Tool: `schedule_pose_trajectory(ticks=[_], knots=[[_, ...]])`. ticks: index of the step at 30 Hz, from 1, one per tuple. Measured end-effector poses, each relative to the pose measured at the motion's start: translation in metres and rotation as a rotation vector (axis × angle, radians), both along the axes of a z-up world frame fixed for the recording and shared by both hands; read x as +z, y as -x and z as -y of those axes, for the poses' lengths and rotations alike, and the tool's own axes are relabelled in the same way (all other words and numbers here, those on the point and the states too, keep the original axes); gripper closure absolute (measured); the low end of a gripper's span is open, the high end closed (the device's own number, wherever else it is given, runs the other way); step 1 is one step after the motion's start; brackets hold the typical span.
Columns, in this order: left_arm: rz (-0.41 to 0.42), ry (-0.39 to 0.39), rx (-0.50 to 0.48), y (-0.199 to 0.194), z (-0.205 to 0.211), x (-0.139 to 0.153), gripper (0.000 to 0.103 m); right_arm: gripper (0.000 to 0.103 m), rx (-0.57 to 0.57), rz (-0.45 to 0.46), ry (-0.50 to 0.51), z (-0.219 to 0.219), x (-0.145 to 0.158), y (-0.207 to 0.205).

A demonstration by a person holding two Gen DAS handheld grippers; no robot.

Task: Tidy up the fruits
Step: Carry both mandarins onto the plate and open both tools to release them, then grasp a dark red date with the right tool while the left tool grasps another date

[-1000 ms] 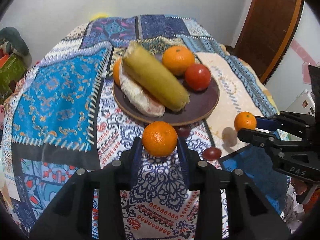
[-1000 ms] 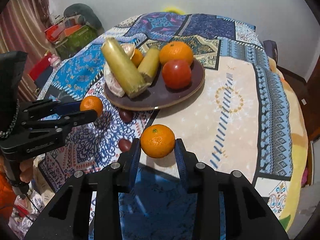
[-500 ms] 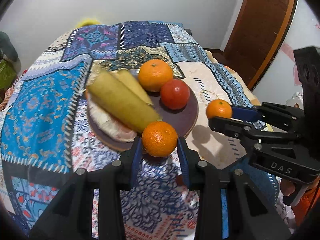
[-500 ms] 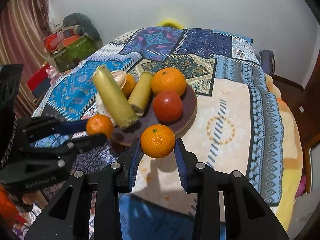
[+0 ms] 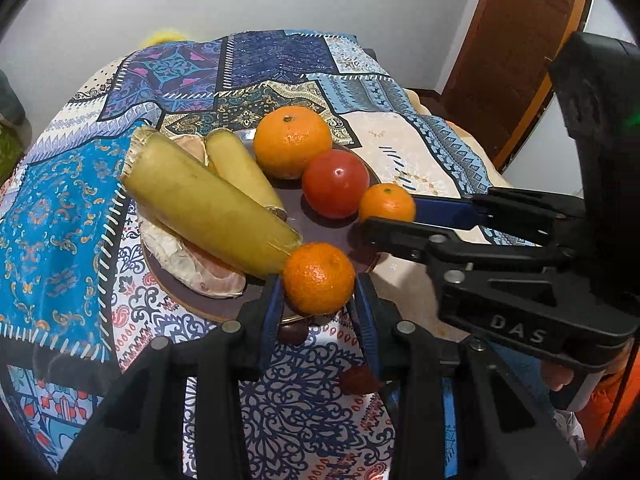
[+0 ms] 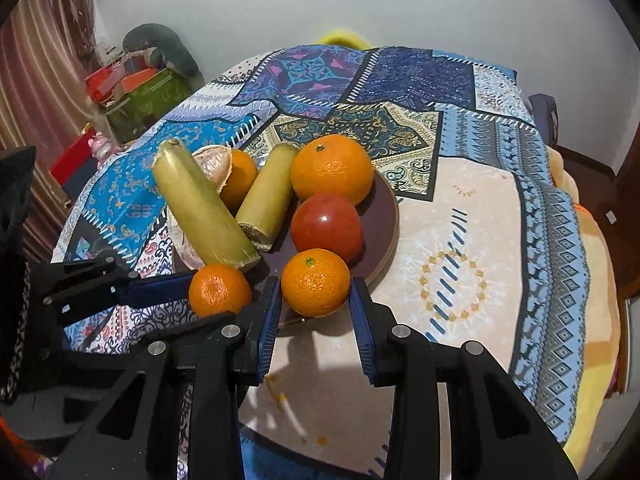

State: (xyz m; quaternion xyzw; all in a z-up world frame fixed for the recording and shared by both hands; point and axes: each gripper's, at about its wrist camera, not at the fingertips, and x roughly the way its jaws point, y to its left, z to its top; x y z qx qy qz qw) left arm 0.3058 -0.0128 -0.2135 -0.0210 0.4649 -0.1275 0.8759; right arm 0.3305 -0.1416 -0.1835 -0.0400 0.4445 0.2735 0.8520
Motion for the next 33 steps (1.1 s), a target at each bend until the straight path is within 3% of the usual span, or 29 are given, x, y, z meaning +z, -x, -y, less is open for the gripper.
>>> schedule_pose_trajectory(ticks=[6,23,33], knots=[[0.0,0.001,0.016,0.002,-0.006,0.0,0.056,0.071,0.01,-0.035,-0.011,-0.001,-0.006,-0.006],[0.044,-0.008,0.045,0.017,-0.014,0.02,0.056,0.071,0.0,-0.005,-0.009,0.005,0.013,0.001],[0.056,-0.031,0.086,0.042,-0.033,0.035,0.056,0.07,0.014,0.005,0.013,0.004,0.024,0.027]])
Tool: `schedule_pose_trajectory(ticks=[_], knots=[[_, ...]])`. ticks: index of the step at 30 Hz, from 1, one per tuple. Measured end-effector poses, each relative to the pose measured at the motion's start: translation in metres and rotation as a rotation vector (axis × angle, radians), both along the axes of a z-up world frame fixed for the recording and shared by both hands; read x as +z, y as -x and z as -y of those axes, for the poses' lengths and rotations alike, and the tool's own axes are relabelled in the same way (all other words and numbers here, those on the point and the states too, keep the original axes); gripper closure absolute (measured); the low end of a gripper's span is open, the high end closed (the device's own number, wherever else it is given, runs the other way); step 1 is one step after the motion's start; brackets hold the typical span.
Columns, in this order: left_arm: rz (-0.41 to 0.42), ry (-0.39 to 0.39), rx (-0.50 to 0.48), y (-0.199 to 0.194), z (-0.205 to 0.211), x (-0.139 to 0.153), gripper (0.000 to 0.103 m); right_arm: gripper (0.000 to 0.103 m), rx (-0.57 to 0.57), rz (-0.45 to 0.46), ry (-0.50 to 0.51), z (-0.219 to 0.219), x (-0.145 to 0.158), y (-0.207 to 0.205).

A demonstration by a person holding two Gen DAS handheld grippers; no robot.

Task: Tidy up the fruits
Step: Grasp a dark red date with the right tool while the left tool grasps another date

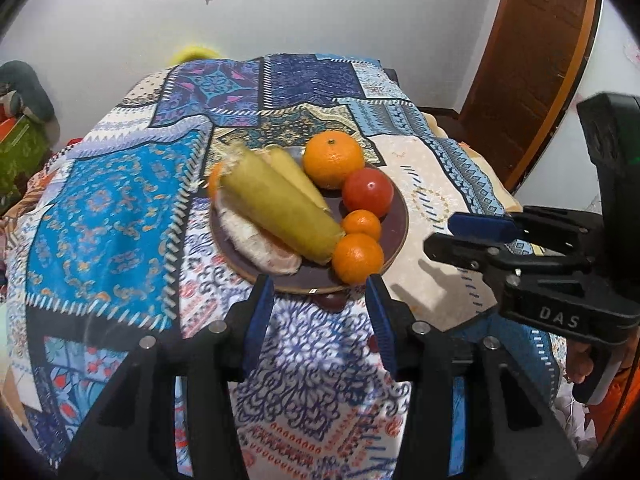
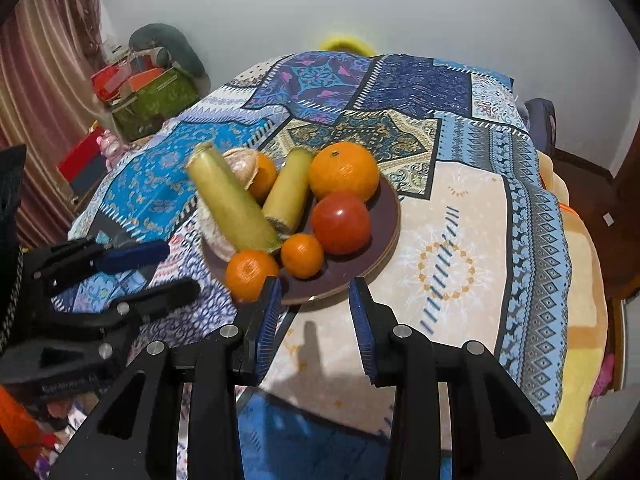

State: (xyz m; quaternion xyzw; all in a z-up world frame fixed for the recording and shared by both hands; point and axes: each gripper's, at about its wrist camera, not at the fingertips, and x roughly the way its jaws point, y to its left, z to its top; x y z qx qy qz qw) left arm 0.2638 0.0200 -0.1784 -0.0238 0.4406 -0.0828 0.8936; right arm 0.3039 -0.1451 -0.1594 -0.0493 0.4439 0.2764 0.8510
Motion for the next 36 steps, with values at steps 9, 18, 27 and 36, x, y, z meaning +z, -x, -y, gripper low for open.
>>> schedule_pose_trajectory(ticks=[9,18,27,36], knots=[[-0.036,-0.022,0.018,0.025,-0.02,-0.006,0.056,0.07,0.044,-0.042,0.036,-0.017,-0.015,0.03],[-0.088,-0.002,0.026,0.035,-0.029,-0.031,0.056,0.068,0.061,-0.123,0.052,-0.031,-0.038,0.036],[-0.113,0.005,0.01,0.035,-0.027,-0.044,0.056,0.07,0.073,-0.134,0.075,-0.045,-0.057,0.036],[-0.131,0.036,-0.025,0.015,-0.006,-0.051,0.057,0.081,0.052,-0.122,0.041,-0.027,-0.052,0.033]])
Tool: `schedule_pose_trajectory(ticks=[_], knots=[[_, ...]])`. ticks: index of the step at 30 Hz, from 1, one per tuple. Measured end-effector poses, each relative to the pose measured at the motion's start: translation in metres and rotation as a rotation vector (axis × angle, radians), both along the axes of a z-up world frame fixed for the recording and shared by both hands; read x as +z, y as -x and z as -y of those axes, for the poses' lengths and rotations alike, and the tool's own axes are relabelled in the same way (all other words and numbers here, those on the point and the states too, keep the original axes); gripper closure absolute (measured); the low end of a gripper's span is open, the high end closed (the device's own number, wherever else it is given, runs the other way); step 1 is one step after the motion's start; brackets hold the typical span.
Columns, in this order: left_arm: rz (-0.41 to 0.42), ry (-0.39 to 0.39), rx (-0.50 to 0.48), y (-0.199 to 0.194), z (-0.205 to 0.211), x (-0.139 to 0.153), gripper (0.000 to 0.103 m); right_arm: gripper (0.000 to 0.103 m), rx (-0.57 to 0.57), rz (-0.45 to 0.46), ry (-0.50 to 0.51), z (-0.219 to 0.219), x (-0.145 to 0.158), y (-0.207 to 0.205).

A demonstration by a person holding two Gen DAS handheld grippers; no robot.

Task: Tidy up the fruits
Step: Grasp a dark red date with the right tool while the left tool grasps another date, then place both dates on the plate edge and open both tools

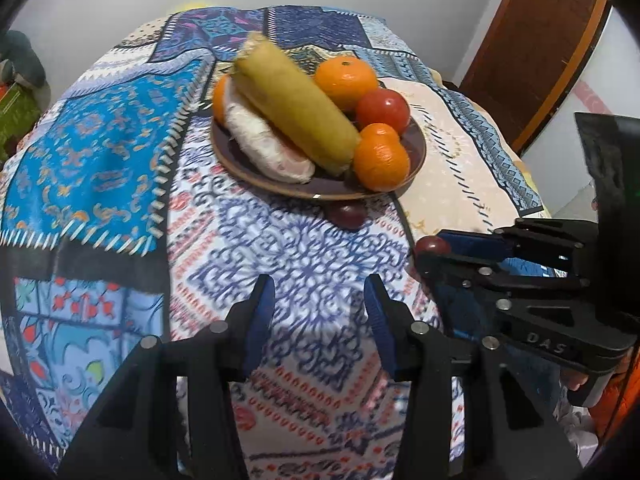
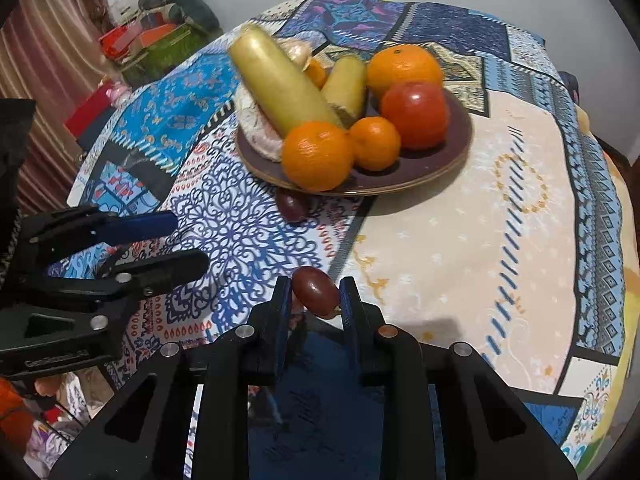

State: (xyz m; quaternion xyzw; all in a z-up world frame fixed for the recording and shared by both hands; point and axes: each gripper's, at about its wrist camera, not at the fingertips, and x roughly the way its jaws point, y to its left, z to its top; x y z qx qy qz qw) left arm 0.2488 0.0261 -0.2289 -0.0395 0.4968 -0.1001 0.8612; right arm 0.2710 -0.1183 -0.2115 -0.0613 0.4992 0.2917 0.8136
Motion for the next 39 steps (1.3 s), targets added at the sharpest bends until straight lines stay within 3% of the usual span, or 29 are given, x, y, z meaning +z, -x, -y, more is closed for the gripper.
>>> schedule_pose_trajectory(ticks=[6,11,15,26,34,39], knots=[[-0.025,0.009,-0.015,-0.027,0.018,-0.01,0.061,0.081,-0.055,0.026,-0.02,0.028,0.008,-0.008],[-0.033,-0.028,-0.009,-0.049,0.031,-0.018,0.066,0.081,-0.093,0.037,-0.036,0.05,0.012,-0.012],[-0.029,-0.032,0.025,-0.056,0.03,-0.019,0.077,0.081,-0.099,0.051,-0.038,0.055,0.014,-0.013],[-0.025,-0.03,0.027,-0.036,0.022,-0.014,0.078,0.081,-0.09,0.09,-0.049,0.053,0.022,-0.016],[0.053,0.01,0.047,-0.03,0.009,0.018,0.078,0.08,-0.097,0.119,-0.054,0.047,0.03,-0.03],[0.07,0.008,0.052,-0.04,0.01,0.023,0.078,0.08,-0.103,0.128,-0.062,0.04,0.033,-0.042]])
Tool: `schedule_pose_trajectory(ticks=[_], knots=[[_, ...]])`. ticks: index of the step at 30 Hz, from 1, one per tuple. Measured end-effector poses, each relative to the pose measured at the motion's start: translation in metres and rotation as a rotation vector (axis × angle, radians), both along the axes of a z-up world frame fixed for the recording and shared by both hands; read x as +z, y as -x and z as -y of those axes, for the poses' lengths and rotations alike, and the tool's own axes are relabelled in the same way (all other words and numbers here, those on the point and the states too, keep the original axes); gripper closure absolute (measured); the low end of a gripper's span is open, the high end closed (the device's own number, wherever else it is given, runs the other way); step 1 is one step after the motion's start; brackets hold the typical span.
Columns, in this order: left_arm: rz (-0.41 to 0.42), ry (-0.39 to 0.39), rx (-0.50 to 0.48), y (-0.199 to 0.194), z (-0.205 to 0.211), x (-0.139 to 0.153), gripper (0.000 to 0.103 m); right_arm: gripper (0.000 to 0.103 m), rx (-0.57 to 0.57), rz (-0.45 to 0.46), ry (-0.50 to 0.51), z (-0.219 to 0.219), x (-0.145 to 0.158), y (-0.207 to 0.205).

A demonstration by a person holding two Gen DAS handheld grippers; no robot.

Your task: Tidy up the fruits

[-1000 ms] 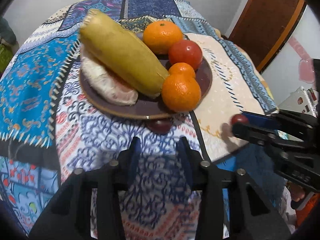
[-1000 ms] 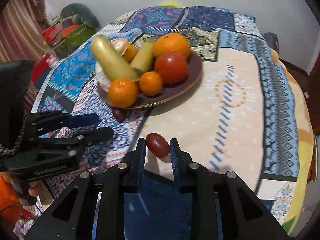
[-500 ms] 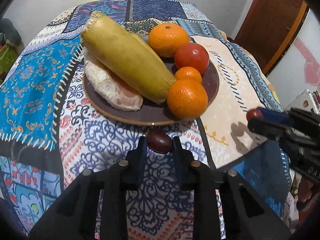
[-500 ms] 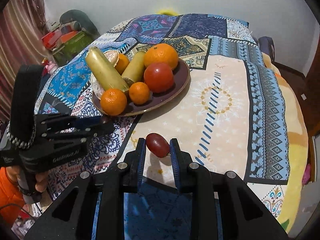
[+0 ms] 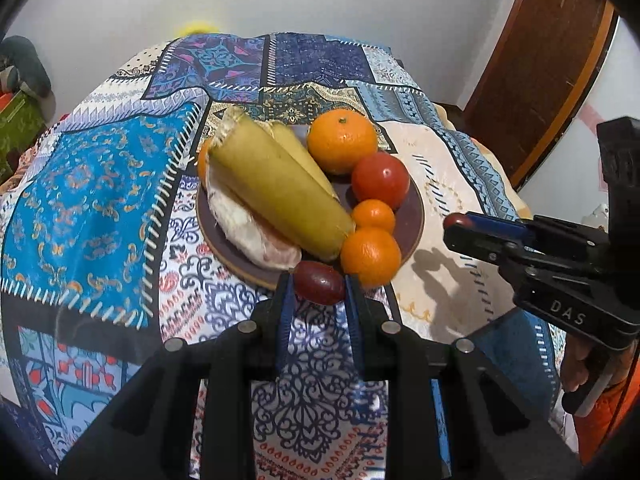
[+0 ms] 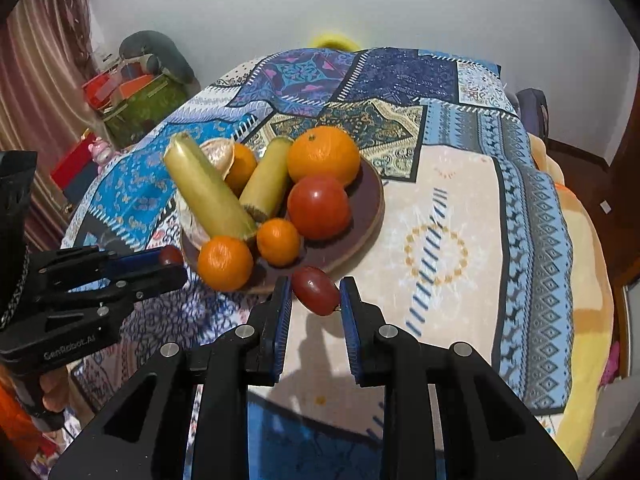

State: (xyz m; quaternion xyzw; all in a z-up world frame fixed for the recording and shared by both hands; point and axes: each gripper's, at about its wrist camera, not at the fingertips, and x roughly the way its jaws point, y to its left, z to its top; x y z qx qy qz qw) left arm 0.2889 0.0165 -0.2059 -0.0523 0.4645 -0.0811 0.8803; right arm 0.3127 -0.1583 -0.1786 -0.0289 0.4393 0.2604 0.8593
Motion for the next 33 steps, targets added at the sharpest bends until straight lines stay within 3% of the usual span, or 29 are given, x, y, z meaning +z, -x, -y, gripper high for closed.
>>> schedule_pose_trajectory(ticks=[14,18,23,25,27,28,33], knots=[[-0.02,-0.001,0.006,-0.018,-0.003,-0.012,0.078,0.08,0.012,-0.031,0.003,-0.017,-0.014,-0.028],[-0.025,-0.012,0.008,-0.02,-0.005,-0.015,0.078,0.07,0.019,-0.039,0.0,-0.016,-0.015,-0.028],[-0.011,-0.007,0.015,-0.015,-0.006,-0.008,0.078,0.07,0.006,-0.031,-0.006,-0.009,-0.009,-0.025],[-0.002,-0.009,0.02,-0.013,-0.006,-0.002,0.073,0.07,0.003,-0.026,-0.014,-0.006,-0.004,-0.023],[0.014,-0.012,0.027,-0.009,-0.007,0.004,0.057,0.07,-0.001,-0.011,-0.024,-0.002,0.005,-0.018],[0.022,-0.015,0.031,-0.008,-0.007,0.007,0.054,0.07,-0.004,-0.003,-0.028,0.0,0.009,-0.015],[0.048,-0.017,0.049,0.002,-0.01,0.025,0.053,0.07,-0.014,0.065,-0.026,0.007,0.037,0.003]])
